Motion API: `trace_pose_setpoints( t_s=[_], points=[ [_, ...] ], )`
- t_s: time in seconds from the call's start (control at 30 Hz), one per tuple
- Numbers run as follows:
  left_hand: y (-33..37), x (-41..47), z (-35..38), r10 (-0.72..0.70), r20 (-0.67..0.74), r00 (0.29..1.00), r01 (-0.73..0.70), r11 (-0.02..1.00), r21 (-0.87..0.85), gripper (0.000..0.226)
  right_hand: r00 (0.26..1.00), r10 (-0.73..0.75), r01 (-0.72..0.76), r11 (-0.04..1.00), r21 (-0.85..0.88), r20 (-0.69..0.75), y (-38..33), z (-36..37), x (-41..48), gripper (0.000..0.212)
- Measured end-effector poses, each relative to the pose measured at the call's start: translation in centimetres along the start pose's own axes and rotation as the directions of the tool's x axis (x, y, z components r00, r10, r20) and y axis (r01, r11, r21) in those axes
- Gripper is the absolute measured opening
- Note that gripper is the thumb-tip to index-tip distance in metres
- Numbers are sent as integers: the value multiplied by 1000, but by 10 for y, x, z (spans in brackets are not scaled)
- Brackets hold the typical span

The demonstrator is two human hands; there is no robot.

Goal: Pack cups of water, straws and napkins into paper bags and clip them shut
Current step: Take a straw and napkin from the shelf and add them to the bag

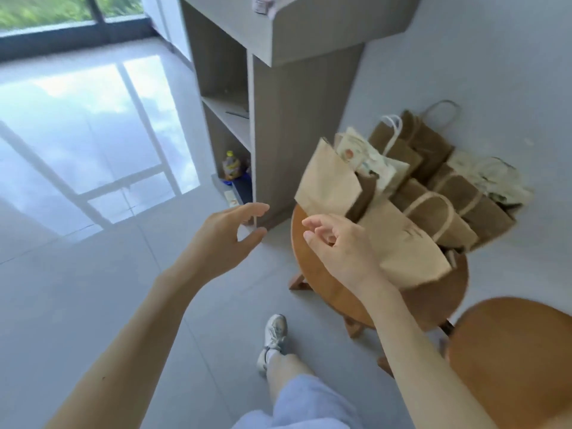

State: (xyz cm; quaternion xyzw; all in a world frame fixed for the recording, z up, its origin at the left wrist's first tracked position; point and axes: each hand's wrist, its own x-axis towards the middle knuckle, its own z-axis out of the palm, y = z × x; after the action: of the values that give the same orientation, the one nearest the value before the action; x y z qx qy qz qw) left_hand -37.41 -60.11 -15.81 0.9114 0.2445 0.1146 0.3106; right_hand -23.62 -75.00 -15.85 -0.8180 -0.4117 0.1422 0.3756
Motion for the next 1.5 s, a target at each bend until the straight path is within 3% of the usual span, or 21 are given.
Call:
trace_pose_setpoints(
  t_s=[0.3,0.6,0.8,1.07,1.4,1.5],
  points=[
    [-92,150,-95,-176,-193,965,185,982,29,36,972,-189,188,982,24,137,-49,48,236,21],
    [-200,264,-174,-269,-252,930,270,962,-34,38,945,-250,241,968,68,209,-113,129,416,23],
    [-284,373,-251,-152,-231,961,161,987,22,38,973,-212,208,977,55,94,-160,181,536,23],
    [-334,533,-318,84,-93,992,-76,993,94,38,984,-115,113,993,-19,-134,-188,181,666,19],
    [-362,709,-328,398,2,917,-390,896,211,40,935,-41,-25,983,-182,-351,-157,151,783,16],
    [-364,748,-331,428,67,901,-432,871,236,44,929,-32,-50,976,-212,-368,-155,153,802,16]
  ],
)
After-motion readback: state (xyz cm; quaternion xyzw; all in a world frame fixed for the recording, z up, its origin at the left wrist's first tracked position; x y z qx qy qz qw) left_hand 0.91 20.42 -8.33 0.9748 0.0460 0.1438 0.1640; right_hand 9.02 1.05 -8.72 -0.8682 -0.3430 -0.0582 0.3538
